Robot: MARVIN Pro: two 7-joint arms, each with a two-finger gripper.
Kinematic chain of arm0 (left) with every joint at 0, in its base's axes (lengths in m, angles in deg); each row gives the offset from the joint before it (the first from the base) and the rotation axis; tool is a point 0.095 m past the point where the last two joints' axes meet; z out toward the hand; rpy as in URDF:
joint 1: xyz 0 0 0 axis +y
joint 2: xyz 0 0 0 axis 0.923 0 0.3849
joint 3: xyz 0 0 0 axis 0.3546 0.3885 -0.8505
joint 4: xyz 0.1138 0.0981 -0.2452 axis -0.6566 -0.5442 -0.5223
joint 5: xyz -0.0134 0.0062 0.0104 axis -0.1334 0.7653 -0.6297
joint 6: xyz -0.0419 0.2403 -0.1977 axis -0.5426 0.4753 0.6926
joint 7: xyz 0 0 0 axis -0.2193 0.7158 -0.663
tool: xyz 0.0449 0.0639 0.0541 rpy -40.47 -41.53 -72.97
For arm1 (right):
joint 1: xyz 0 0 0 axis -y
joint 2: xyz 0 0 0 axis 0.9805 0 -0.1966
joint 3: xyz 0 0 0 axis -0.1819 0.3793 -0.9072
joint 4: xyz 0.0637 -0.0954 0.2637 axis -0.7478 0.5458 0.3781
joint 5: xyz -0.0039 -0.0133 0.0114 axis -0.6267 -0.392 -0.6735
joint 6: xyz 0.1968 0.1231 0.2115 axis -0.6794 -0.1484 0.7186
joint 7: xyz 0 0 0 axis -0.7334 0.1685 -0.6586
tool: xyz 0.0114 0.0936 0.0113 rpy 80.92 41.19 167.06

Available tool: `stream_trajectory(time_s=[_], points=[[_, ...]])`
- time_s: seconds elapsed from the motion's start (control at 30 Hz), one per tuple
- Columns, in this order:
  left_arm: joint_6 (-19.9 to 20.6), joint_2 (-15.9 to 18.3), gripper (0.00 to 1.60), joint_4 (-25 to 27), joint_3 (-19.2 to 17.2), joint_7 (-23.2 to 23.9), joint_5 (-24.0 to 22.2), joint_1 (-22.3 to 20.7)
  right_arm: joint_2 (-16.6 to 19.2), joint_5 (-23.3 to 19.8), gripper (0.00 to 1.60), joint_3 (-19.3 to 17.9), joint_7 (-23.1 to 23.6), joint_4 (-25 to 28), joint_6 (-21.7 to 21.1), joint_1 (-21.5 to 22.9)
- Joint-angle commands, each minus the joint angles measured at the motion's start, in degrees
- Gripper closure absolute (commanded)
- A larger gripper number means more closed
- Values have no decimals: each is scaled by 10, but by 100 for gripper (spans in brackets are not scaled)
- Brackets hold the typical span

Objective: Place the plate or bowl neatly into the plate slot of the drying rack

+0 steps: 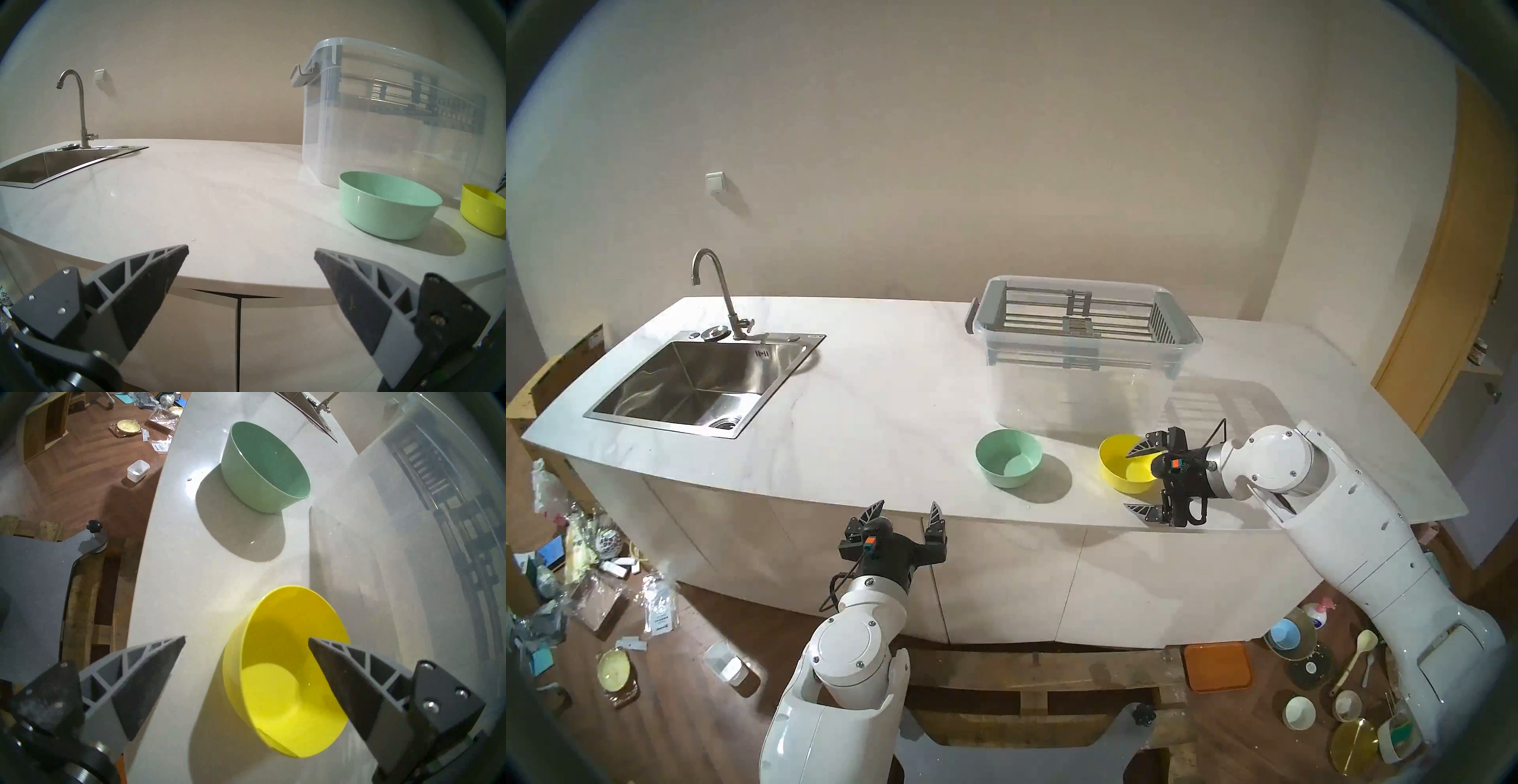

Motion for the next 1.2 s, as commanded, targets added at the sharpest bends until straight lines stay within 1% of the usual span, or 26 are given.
stream_trajectory(time_s=[0.0, 0.03, 0.07, 0.1, 0.17, 0.2, 0.23, 0.3, 0.33, 0.63, 0.7, 0.73, 0.87, 0.9, 0.93, 1.03, 1.07, 1.1, 1.17], points=[[-3, 0, 0, 16, 1, 3, -1, -3, -6, 9, 0, 6, 13, -2, -7, 30], [-3, 0, 0, 16, 1, 3, -1, -3, -8, 10, 0, 7, 15, -4, -8, 33], [-3, 0, 0, 16, 1, 3, -1, -3, -10, 11, 13, 9, 17, -6, -9, 35], [-3, 0, 0, 16, 1, 3, -1, -3, -11, 12, 43, 9, 18, -8, -9, 37], [-3, 0, 0, 16, 1, 3, -1, -3, -14, 14, 87, 12, 24, -11, -11, 42], [-3, 0, 0, 16, 1, 3, -1, -3, -14, 14, 87, 12, 24, -11, -11, 42], [-3, 0, 0, 16, 1, 3, -1, -3, -16, 9, 99, 11, 30, -15, -9, 45], [-3, 0, 0, 16, 2, 3, -1, -3, -18, 10, 147, 12, 35, -15, -8, 48], [-3, 0, 0, 16, 2, 3, -1, -3, -18, 9, 160, 12, 39, -14, -6, 48], [-3, 0, 0, 15, 2, 2, -1, -3, -7, 1, 160, -4, 49, 15, -24, 40], [-4, 0, 0, 15, 2, 2, -1, -3, 4, -14, 160, -19, 59, 43, -33, 31], [-4, 0, 0, 15, 2, 2, -1, -3, 4, -14, 160, -19, 59, 43, -33, 31], [-4, 0, 0, 14, 2, 2, -1, -3, 23, -45, 160, -42, 92, 95, -40, 15], [-4, 0, 0, 14, 2, 2, -1, -3, 32, -55, 160, -53, 103, 122, -52, 6], [-4, 0, 0, 14, 2, 2, -1, -4, 32, -64, 160, -57, 112, 125, -50, 10], [-4, 0, 0, 14, 2, 2, -1, -4, 45, -98, 160, -85, 141, 178, -75, -5], [-4, 0, 0, 15, 2, 2, -1, -3, 56, -111, 160, -104, 148, 214, -104, -21], [-4, 0, 0, 15, 2, 2, -1, -3, 56, -124, 160, -109, 160, 217, -104, -16], [-4, 0, 0, 15, 2, 2, -1, -3, 64, -144, 160, -132, 167, 253, -129, -30]])
